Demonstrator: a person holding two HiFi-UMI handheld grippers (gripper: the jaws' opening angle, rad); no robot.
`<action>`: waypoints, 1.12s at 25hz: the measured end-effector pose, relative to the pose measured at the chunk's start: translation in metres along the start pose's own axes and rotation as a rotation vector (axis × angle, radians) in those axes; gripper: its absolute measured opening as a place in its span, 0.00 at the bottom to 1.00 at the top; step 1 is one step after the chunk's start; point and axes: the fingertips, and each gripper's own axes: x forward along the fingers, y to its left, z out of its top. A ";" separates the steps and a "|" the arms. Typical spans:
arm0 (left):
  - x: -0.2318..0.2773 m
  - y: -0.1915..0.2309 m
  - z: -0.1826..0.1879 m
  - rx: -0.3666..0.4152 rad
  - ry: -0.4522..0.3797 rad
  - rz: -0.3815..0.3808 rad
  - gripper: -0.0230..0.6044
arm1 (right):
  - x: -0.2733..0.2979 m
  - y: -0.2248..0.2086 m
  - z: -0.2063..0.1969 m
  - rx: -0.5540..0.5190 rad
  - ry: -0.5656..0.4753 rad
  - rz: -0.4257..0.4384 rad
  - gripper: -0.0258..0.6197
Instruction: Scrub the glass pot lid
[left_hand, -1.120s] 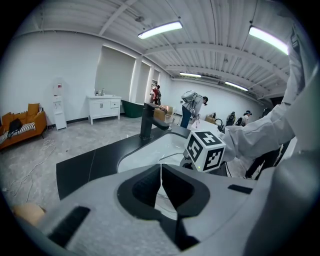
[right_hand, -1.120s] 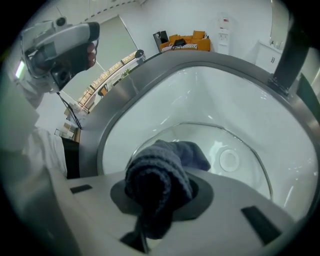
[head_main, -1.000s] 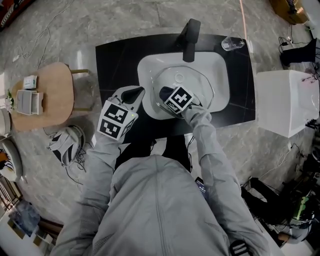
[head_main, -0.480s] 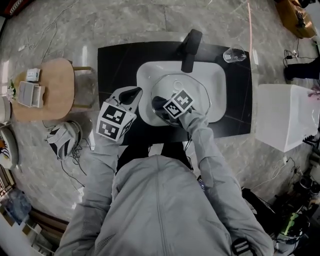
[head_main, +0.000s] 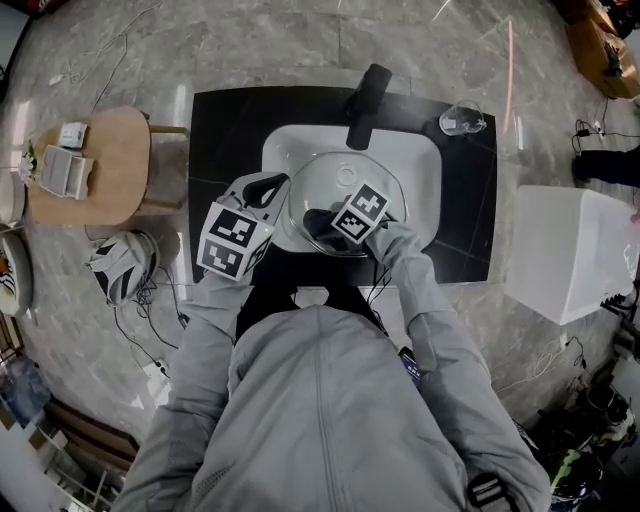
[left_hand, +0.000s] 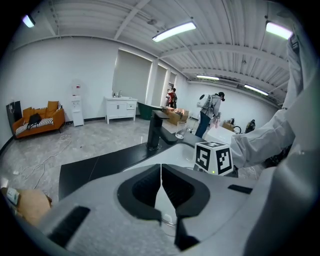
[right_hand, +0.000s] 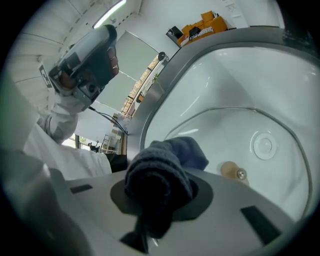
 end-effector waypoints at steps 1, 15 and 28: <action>0.002 -0.003 0.001 0.001 0.000 0.001 0.08 | -0.002 0.000 -0.005 -0.004 0.007 0.007 0.18; 0.022 -0.041 0.012 0.012 -0.004 -0.009 0.08 | -0.047 -0.025 -0.065 -0.015 0.091 -0.046 0.18; 0.026 -0.054 0.012 0.010 -0.004 -0.011 0.08 | -0.094 -0.079 -0.101 -0.029 0.183 -0.301 0.18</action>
